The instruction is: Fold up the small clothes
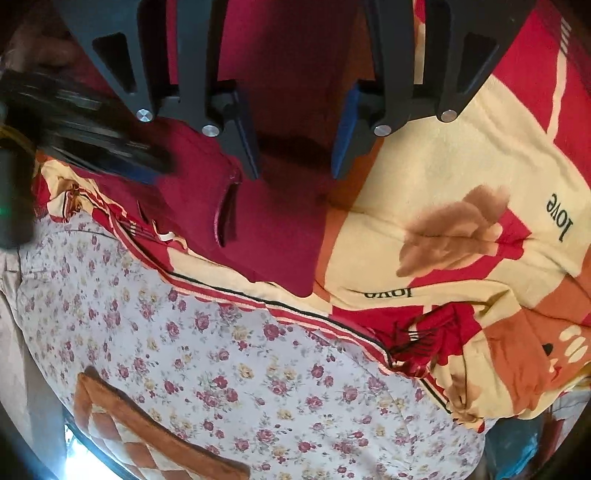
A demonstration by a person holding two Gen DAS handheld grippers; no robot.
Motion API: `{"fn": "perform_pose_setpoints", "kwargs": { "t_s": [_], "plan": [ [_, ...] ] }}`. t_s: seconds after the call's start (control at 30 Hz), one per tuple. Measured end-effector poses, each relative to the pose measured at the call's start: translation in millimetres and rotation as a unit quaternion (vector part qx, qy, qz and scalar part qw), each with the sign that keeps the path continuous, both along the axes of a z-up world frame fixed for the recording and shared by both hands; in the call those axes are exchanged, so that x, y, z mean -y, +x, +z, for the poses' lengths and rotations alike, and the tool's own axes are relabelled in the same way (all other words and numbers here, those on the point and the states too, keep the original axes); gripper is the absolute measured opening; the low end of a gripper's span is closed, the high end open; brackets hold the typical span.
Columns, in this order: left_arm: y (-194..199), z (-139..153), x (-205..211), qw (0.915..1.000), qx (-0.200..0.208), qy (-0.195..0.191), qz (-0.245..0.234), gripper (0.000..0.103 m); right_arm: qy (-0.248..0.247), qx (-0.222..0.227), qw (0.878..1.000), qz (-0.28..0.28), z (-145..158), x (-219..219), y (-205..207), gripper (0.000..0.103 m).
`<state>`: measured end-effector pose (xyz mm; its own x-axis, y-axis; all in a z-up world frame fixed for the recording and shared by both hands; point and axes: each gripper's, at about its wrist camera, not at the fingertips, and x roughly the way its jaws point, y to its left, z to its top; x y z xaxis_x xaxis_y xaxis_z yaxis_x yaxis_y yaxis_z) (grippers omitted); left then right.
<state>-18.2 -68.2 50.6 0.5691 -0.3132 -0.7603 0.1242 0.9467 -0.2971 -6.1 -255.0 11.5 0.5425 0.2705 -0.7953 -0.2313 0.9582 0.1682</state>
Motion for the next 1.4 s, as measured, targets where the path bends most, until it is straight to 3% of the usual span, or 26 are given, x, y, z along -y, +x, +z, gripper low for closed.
{"fn": "perform_pose_setpoints", "kwargs": {
  "t_s": [0.13, 0.2, 0.3, 0.6, 0.7, 0.73, 0.8, 0.93, 1.2, 1.4],
  "plan": [
    [-1.8, -1.1, 1.3, 1.0, 0.0, -0.001, -0.002, 0.02, -0.033, 0.018, 0.999, -0.006, -13.3, -32.7, 24.7, 0.048],
    [-2.2, -2.5, 0.4, 1.0, -0.001, -0.002, -0.002, 0.02, -0.019, 0.01, 1.0, -0.006, -9.8, -29.1, 21.4, 0.048],
    [-3.5, -3.5, -2.1, 1.0, -0.001, -0.008, 0.0, 0.02, 0.02, -0.006, 1.0, -0.016, 0.3, -1.8, 3.5, 0.048],
    [-8.2, 3.1, 8.1, 0.9999, 0.004, -0.003, -0.014, 0.02, -0.055, 0.025, 0.99, -0.128, 27.6, 118.0, -104.2, 0.058],
    [-10.0, 4.6, 13.6, 0.9998, -0.001, 0.0, -0.02, 0.02, -0.086, -0.015, 0.98, -0.178, 11.7, 156.4, -123.4, 0.061],
    [-11.9, 5.1, 15.7, 0.9997, -0.003, 0.0, -0.023, 0.02, -0.075, -0.024, 0.98, -0.183, 6.8, 165.8, -128.2, 0.061],
    [-16.1, 5.5, 21.0, 0.9994, -0.004, 0.009, -0.032, 0.02, -0.041, -0.008, 0.982, -0.187, 9.2, 174.1, -141.3, 0.061],
    [-27.2, 9.7, 25.4, 0.9984, -0.01, 0.023, -0.05, 0.02, -0.042, -0.004, 0.981, -0.191, 24.3, 175.1, -163.9, 0.061],
    [-64.7, 14.0, 3.0, 0.9959, -0.032, 0.024, -0.081, 0.02, 0.04, -0.057, 0.988, -0.141, 18.6, 167.5, -223.3, 0.065],
    [-95.7, 0.6, -3.2, 0.9929, -0.054, 0.058, -0.089, 0.02, 0.036, -0.066, 0.99, -0.12, 1.9, 145.0, -242.9, 0.065]
  ]
}}
